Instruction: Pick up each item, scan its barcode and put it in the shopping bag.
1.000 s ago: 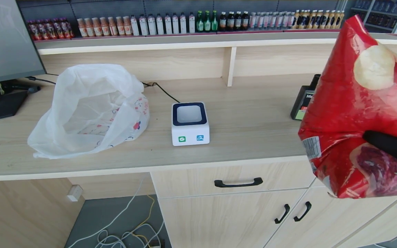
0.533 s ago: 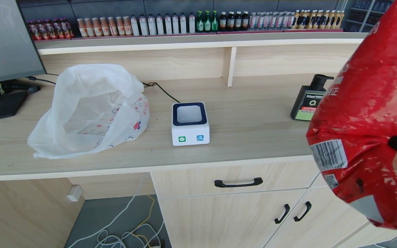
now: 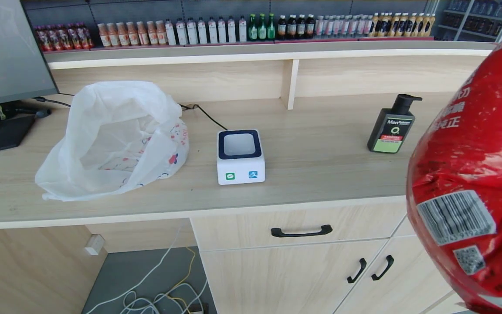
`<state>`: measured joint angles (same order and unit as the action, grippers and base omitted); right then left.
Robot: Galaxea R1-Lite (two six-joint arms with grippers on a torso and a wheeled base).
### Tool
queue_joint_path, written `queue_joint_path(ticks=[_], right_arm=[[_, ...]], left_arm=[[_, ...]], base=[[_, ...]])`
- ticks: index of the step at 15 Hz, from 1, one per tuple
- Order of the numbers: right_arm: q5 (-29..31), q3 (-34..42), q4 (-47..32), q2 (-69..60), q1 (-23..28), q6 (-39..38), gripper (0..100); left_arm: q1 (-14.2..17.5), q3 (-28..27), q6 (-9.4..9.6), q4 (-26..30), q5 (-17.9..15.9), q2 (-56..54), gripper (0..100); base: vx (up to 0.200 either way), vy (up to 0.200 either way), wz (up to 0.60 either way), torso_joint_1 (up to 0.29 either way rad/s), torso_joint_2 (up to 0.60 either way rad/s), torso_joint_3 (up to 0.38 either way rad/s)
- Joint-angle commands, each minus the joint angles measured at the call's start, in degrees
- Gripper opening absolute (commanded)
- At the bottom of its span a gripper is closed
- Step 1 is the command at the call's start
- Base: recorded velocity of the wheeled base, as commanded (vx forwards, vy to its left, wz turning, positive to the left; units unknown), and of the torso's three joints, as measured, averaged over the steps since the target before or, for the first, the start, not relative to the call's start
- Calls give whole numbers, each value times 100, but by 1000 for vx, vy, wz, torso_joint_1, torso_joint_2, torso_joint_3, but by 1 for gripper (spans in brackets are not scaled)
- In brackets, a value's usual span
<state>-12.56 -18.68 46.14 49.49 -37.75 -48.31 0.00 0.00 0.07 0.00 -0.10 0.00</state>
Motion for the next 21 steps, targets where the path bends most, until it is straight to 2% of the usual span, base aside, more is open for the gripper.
queue_joint_path(ticks=[1, 5, 9, 13, 16, 17, 18, 21], right_arm=[[-1, 22, 413, 192, -21, -442, 0], [-1, 277, 1802, 904, -197, -794, 0], [-1, 453, 1899, 1115, -769, -785, 0], [-1, 497, 2408, 1598, -786, -794, 0], [-1, 699, 3208, 2082, -804, -855, 0], [-1, 1085, 3990, 2460, -997, -926, 0], [-1, 1270, 4386, 2636, -1111, -1049, 0], [-1, 1235, 4386, 2618, -1146, -1453, 0]], left_arm=[[0, 0, 1, 0, 10, 0, 100], [0, 0, 1, 0, 10, 0, 100], [0, 0, 1, 0, 1, 0, 100], [0, 0, 1, 0, 1, 0, 100], [0, 0, 1, 0, 1, 0, 100], [0, 0, 1, 0, 10, 0, 100], [0, 0, 1, 0, 1, 0, 100], [0, 0, 1, 0, 10, 0, 100]], base=[[0, 0, 0, 0, 0, 0], [0, 0, 0, 0, 0, 0], [0, 0, 0, 0, 0, 0], [0, 0, 0, 0, 0, 0], [0, 0, 0, 0, 0, 0], [0, 0, 0, 0, 0, 0], [0, 0, 0, 0, 0, 0], [0, 0, 0, 0, 0, 0]])
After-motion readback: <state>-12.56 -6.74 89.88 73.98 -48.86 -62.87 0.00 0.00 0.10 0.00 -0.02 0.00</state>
